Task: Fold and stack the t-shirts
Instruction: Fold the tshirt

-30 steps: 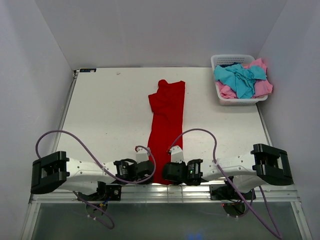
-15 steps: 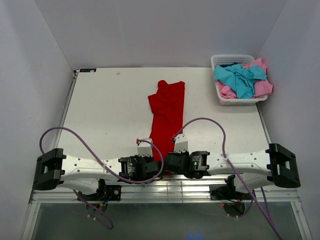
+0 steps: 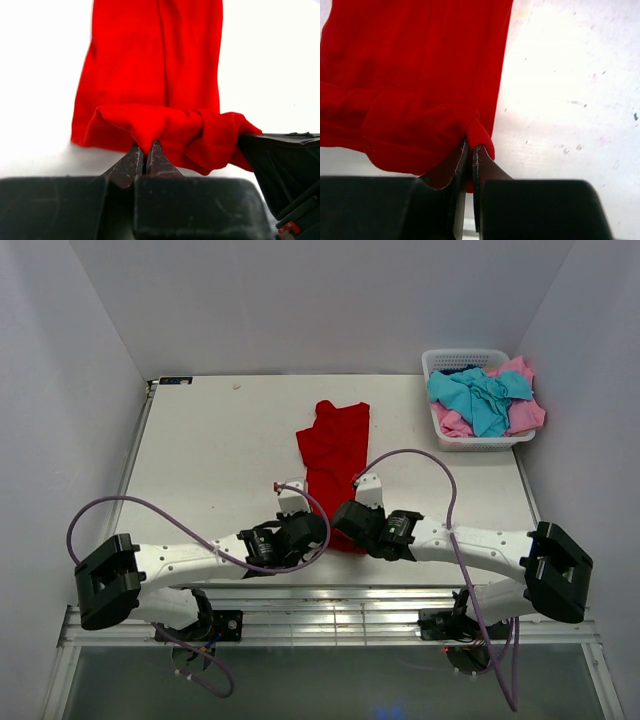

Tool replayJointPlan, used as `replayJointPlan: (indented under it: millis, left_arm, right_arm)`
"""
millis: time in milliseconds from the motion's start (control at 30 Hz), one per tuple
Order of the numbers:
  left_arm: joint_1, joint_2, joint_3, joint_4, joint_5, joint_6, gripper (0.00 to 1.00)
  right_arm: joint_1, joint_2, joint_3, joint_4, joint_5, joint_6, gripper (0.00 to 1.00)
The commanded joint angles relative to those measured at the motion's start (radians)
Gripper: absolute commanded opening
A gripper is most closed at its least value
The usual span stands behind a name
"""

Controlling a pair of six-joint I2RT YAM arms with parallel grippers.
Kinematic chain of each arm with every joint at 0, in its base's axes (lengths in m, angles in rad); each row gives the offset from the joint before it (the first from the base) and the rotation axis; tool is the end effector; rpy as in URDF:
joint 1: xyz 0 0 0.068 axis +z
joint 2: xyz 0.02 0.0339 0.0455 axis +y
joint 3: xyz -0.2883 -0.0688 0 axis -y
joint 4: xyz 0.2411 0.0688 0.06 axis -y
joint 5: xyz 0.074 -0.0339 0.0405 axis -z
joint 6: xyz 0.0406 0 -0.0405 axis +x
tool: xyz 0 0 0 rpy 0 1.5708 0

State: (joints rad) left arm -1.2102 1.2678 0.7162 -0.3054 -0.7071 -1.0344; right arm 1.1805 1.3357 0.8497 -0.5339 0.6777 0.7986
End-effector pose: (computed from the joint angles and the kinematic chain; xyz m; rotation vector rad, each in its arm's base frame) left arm 0.1092 -0.2147 0.2342 -0.1079 2.2068 -0.3851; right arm 0.1184 0.2209 0.2443 -0.2104 2.2889 0.0977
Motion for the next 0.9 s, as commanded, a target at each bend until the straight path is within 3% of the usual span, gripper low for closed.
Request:
replayJointPlan:
  millis: [0, 333, 867]
  left_arm:
    - [0.067, 0.051, 0.008, 0.212, 0.028, 0.189, 0.00]
    - [0.201, 0.209, 0.094, 0.330, 0.096, 0.307, 0.00]
    - [0.373, 0.373, 0.172, 0.453, 0.212, 0.412, 0.00]
  right_arm:
    - [-0.073, 0.036, 0.052, 0.135, 0.014, -0.171, 0.08]
    - [-0.225, 0.203, 0.196, 0.282, -0.050, -0.401, 0.08]
    - [-0.357, 0.393, 0.328, 0.316, -0.122, -0.506, 0.08]
